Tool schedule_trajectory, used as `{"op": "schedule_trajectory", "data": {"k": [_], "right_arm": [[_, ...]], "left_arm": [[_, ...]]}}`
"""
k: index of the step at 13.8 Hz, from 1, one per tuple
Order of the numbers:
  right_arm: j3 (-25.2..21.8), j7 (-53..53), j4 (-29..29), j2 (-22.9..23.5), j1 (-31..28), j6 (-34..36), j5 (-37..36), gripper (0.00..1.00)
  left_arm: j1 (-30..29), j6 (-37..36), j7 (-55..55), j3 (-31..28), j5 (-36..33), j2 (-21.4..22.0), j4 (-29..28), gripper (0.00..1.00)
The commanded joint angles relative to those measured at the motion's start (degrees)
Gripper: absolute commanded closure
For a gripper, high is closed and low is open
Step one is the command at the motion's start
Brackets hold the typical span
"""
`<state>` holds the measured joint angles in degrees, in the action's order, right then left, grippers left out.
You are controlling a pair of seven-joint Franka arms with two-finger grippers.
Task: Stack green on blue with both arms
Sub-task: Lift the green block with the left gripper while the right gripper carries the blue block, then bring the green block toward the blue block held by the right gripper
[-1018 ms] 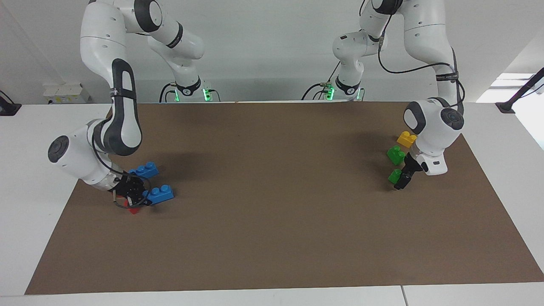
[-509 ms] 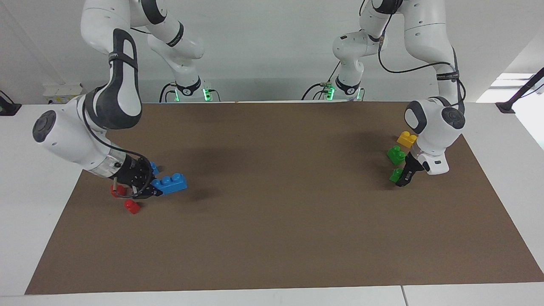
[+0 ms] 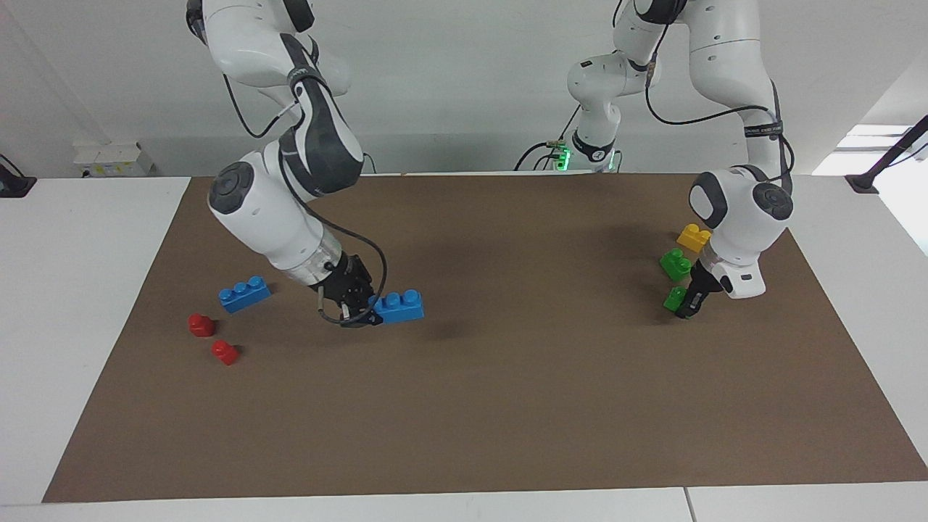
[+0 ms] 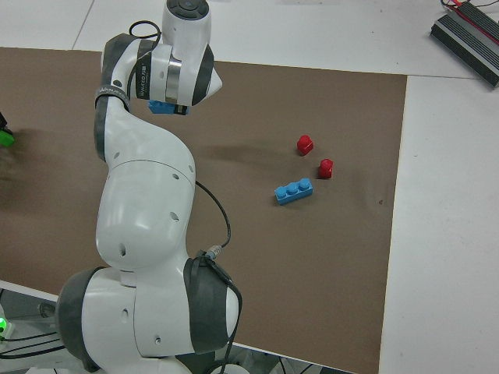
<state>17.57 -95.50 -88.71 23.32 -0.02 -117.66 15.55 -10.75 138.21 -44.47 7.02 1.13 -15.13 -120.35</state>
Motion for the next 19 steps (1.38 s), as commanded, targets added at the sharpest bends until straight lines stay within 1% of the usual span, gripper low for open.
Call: {"op": "schedule_trajectory", "data": {"k": [1, 2, 4, 6, 8, 9, 12, 14, 15, 19], "right_arm": [[-0.3, -7.9, -4.2, -1.3, 5.0, -6.2, -1.0, 1.00], [-0.3, -9.7, -5.1, -1.3, 5.9, -7.7, -1.2, 1.00], [-0.3, -13.3, -7.7, -1.2, 8.9, -11.7, -1.3, 1.00], [-0.3, -17.2, -9.7, -0.8, 11.4, -15.2, -2.1, 1.00], [-0.3, -20.3, -10.9, -0.1, 11.7, -16.0, -3.4, 1.00], [-0.3, -21.1, -12.1, -0.1, 12.6, -17.5, -4.5, 1.00], [-0.3, -21.4, -13.5, -0.1, 12.8, -18.6, -5.5, 1.00], [-0.3, -21.3, -14.6, -0.1, 12.8, -19.4, -5.6, 1.00], [-0.3, -21.1, -15.8, -0.2, 12.8, -21.1, -5.8, 1.00], [-0.3, -21.0, -18.9, 0.0, 12.9, -25.9, -6.1, 1.00]], "left_arm": [[0.6, -0.4, -5.0, 0.2, 0.6, 0.2, 0.9, 1.00], [0.6, -1.5, -7.6, 0.5, 0.6, 0.5, 1.2, 1.00], [2.6, -4.4, -12.6, 0.5, 0.6, 2.3, 1.7, 1.00], [4.4, -7.1, -20.4, 0.5, 0.6, 4.8, 1.8, 1.00], [7.0, -10.0, -27.2, 0.5, 0.6, 7.5, 1.9, 1.00], [8.6, -11.6, -30.0, 0.5, 0.6, 8.9, 1.9, 1.00], [14.7, -16.3, -41.7, 0.5, 0.6, 12.6, 2.6, 1.00], [18.8, -19.5, -49.2, 0.5, 0.5, 12.9, 5.0, 1.00], [20.9, -20.9, -52.4, 0.5, 0.5, 12.9, 6.3, 1.00], [30.1, -20.3, -63.4, 0.5, 0.0, 12.7, 7.1, 1.00]]}}
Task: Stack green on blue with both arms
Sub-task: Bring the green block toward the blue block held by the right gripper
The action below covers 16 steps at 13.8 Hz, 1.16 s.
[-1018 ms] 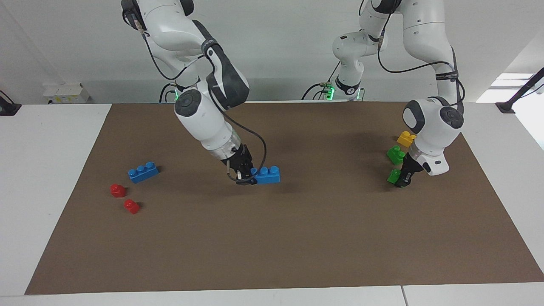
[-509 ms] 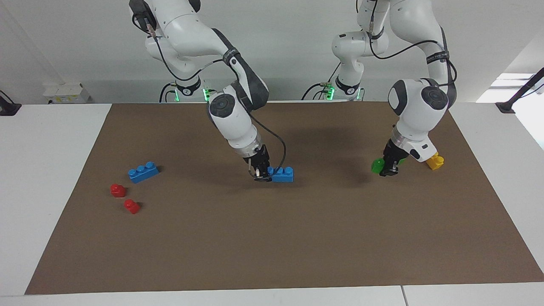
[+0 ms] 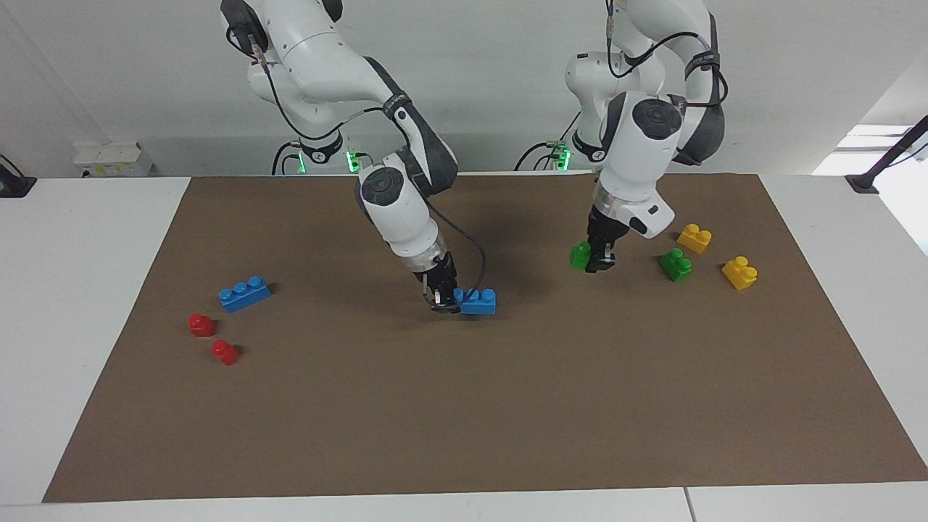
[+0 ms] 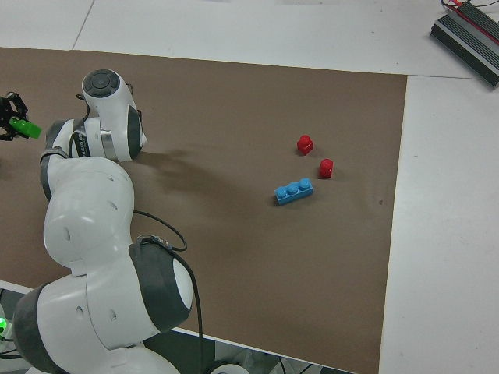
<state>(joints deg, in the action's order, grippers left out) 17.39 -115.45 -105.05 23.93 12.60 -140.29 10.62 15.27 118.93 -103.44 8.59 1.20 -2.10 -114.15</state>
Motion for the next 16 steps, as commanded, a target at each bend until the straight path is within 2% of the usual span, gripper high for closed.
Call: {"op": "schedule_trajectory", "data": {"k": [1, 6, 8, 14, 16], "right_arm": [[-0.1, -0.9, -3.2, -0.6, 0.3, -4.2, -1.1, 1.00], [-0.2, -0.7, -4.8, -0.6, 1.1, -4.9, -2.4, 1.00], [-0.1, -0.1, -6.2, -0.8, 1.1, -6.7, -2.6, 1.00], [-0.2, 1.0, -7.7, -0.8, 1.1, -8.2, -2.7, 1.00], [-0.1, 1.4, -8.3, -0.9, 1.1, -9.0, -2.7, 1.00]], "left_arm": [[5.9, -0.2, -6.7, -1.0, -0.1, -0.4, 0.9, 1.00], [12.8, 4.4, -15.8, -1.0, -2.4, -1.4, 0.8, 1.00], [14.5, 7.4, -20.6, -1.0, -2.9, -3.6, 0.9, 1.00], [16.7, 11.8, -23.6, -1.1, -3.1, -7.6, 1.2, 1.00], [17.2, 12.3, -25.9, -1.0, -5.3, -9.6, 2.5, 1.00]]}}
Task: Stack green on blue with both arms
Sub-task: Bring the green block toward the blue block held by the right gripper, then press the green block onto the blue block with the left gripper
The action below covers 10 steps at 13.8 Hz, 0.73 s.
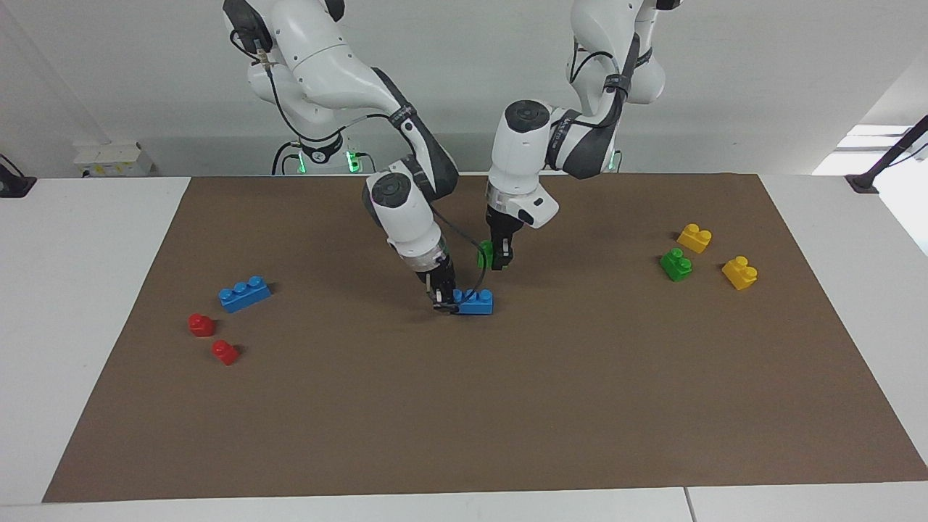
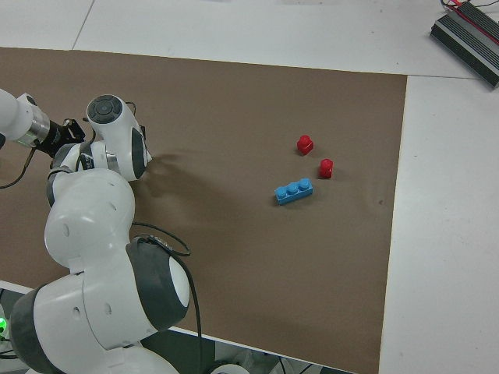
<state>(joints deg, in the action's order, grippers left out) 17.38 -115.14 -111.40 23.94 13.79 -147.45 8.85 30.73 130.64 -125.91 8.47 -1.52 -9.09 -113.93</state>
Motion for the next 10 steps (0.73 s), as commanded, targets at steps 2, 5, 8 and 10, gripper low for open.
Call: {"op": "schedule_trajectory", "data": {"k": [2, 5, 8, 10], "right_arm": [[-0.1, 2.2, -2.2, -1.0, -0.3, -1.9, -0.9, 1.00], [-0.1, 3.6, -3.1, -1.0, -0.6, -3.4, -0.9, 1.00], [-0.1, 3.8, -3.8, -1.1, -0.8, -4.3, -0.9, 1.00], [-0.1, 4.0, -4.0, -1.1, -0.8, -4.3, -0.9, 1.00]], "left_arm": [[2.3, 0.5, -6.0, -0.9, -4.6, -5.7, 5.5, 1.00], [2.8, 0.1, -6.1, -0.9, -4.7, -7.8, 7.5, 1.00], [3.1, 0.5, -6.1, -0.9, -5.6, -9.5, 8.4, 1.00], [3.1, 0.8, -6.1, -0.9, -5.8, -9.9, 8.5, 1.00]]}}
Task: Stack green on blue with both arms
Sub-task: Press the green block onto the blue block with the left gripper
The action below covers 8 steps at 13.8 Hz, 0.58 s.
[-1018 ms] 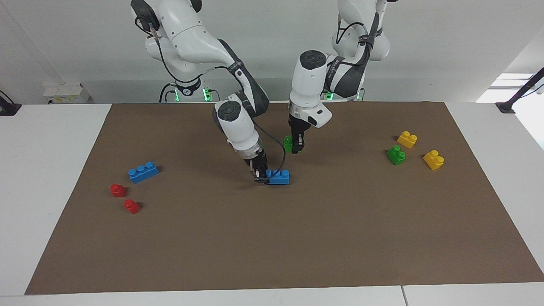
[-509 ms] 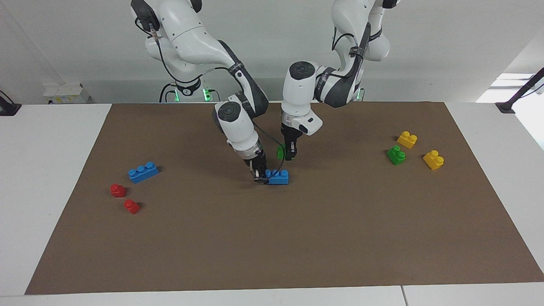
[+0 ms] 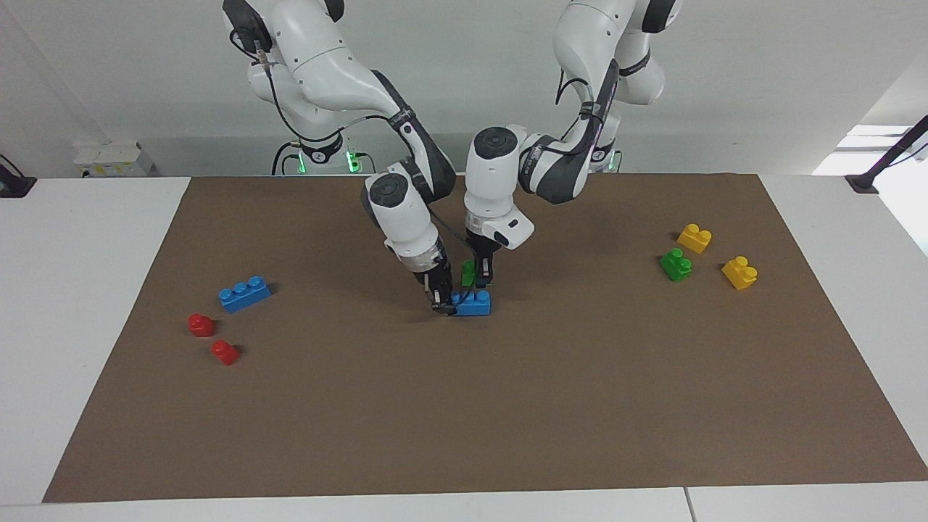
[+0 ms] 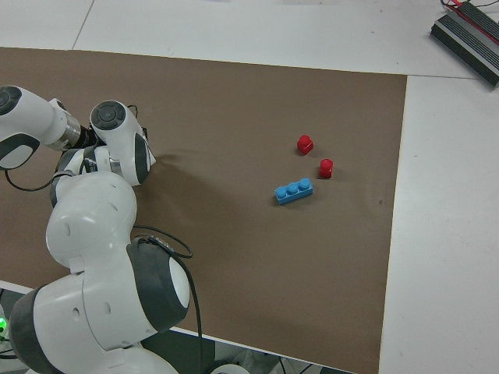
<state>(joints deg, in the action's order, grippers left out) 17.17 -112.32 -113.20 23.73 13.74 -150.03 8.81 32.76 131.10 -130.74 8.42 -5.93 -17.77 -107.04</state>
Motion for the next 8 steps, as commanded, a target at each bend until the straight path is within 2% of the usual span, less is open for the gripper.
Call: {"op": "schedule_trajectory", "data": {"k": [1, 8], "right_arm": [[0.1, 1.1, -2.2, -0.9, -0.7, -1.7, -0.9, 1.00], [0.1, 1.1, -2.3, -0.9, -0.7, -1.7, -0.8, 1.00]], "left_arm": [[1.1, 0.6, -1.3, -0.9, -1.4, -1.3, 1.6, 1.00], [1.1, 2.5, -1.7, -0.9, -1.5, -2.4, 1.6, 1.00]]}}
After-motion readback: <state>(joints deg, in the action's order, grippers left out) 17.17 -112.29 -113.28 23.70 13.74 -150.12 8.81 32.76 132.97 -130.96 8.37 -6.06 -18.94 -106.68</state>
